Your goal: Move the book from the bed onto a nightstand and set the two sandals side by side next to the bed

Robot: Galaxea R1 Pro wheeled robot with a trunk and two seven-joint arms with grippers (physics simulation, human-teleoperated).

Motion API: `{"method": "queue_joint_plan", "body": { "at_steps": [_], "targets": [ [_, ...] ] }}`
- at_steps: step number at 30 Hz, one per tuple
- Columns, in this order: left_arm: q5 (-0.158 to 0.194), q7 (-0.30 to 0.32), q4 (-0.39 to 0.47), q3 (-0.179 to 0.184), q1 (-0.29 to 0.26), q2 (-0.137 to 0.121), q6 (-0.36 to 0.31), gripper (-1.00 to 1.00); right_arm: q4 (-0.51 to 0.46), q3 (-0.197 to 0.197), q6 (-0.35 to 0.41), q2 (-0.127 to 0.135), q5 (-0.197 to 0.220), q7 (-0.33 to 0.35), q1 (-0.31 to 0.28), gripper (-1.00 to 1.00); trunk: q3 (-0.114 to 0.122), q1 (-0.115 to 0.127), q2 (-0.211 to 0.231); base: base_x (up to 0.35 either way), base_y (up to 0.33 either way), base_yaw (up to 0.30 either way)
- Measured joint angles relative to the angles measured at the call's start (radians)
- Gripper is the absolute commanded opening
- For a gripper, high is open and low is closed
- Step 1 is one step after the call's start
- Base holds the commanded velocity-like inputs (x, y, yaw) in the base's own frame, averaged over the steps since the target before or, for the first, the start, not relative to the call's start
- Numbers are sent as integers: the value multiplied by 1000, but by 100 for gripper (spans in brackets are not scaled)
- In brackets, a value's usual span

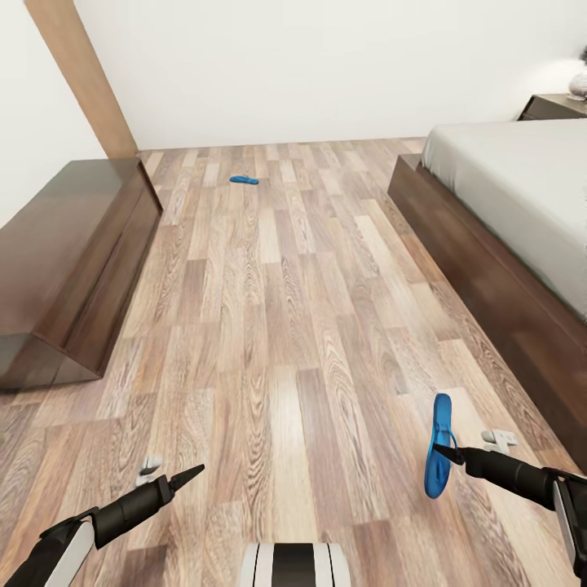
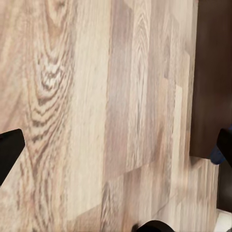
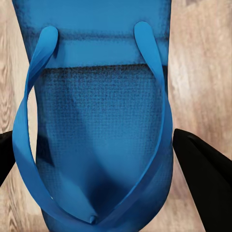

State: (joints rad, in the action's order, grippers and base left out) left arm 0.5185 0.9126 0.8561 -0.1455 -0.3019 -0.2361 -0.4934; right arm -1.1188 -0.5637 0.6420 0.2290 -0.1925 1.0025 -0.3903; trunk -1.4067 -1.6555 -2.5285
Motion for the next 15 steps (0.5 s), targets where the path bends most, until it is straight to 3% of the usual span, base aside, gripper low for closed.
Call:
{"method": "queue_joint_plan", "body": {
  "at_steps": [15],
  "targets": [
    [0, -1, 0, 0, 0, 0, 0, 100, 0, 0, 0, 0, 0, 0, 0, -100, 58, 7, 4, 0, 0, 0]
  ]
}}
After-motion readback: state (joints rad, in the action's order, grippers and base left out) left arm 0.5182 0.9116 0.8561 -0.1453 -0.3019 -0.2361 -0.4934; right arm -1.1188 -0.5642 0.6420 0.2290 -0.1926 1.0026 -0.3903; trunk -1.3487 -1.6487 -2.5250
